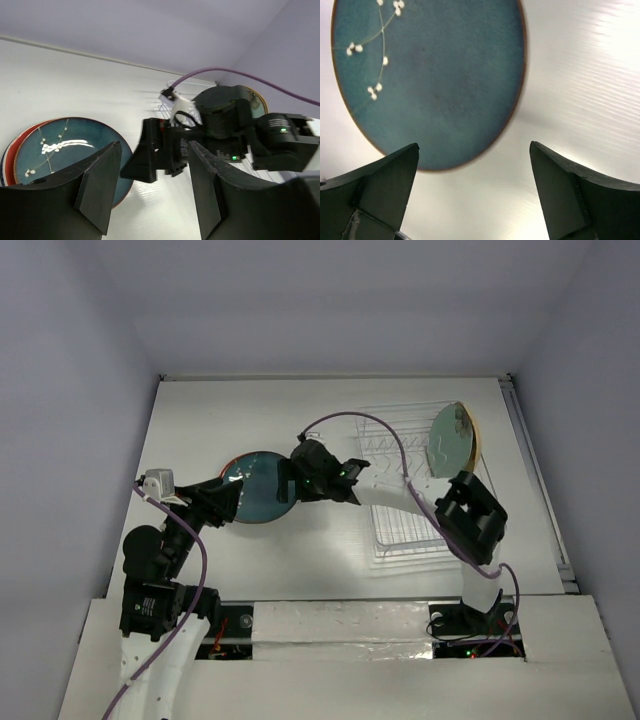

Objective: Unload the plates from the dish rack

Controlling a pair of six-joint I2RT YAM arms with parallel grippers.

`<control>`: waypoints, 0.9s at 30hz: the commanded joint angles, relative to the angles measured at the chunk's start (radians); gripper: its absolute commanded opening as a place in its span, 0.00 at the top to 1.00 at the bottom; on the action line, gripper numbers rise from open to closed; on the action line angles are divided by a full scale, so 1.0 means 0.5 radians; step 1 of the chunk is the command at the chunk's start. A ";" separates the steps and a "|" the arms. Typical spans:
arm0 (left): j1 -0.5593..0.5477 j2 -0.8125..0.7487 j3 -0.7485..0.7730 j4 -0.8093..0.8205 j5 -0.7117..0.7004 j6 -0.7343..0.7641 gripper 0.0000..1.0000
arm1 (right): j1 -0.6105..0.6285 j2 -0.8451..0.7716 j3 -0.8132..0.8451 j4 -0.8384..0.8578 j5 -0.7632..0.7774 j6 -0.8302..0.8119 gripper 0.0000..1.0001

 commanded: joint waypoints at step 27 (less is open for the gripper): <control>-0.010 -0.075 -0.006 0.101 0.024 0.009 0.75 | -1.349 -1.741 -1.053 -0.162 1.036 -0.352 0.55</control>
